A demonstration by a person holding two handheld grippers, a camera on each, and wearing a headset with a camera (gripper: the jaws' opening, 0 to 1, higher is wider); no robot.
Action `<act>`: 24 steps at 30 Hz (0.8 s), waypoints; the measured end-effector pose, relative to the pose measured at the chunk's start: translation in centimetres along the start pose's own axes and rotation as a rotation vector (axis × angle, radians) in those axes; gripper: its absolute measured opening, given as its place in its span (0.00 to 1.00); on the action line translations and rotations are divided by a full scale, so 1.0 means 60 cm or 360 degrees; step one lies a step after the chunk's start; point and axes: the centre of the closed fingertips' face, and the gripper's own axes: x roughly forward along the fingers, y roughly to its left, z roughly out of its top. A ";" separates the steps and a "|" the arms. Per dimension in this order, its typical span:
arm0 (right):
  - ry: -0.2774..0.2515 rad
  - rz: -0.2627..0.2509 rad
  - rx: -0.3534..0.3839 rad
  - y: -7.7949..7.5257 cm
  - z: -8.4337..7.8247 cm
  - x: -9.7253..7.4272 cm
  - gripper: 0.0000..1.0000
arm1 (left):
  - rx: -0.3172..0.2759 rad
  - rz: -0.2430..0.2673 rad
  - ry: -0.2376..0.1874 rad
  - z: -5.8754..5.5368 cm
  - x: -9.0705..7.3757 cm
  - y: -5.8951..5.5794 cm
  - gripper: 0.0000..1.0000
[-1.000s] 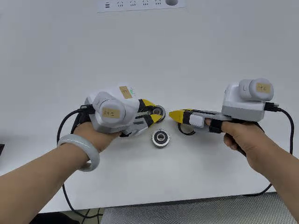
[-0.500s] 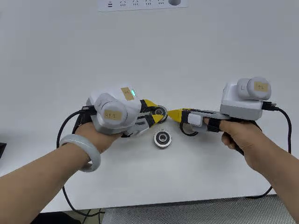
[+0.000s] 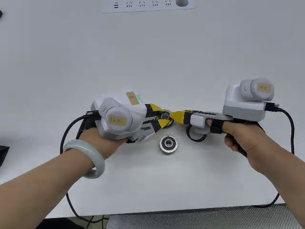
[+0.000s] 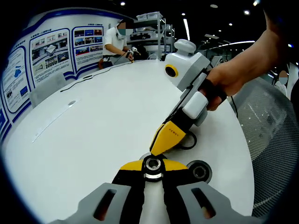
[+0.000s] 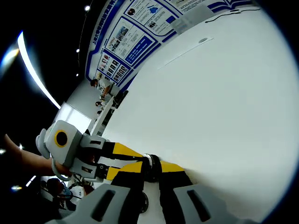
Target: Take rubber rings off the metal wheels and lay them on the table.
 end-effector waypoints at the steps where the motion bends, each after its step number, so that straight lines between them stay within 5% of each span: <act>1: 0.0004 0.0002 -0.0001 0.000 0.001 0.002 0.13 | -0.0001 0.0001 -0.0001 0.000 0.000 0.000 0.14; 24: 0.0066 0.0043 0.0005 0.003 -0.005 0.005 0.13 | -0.0003 0.0002 -0.0004 0.002 -0.002 0.000 0.14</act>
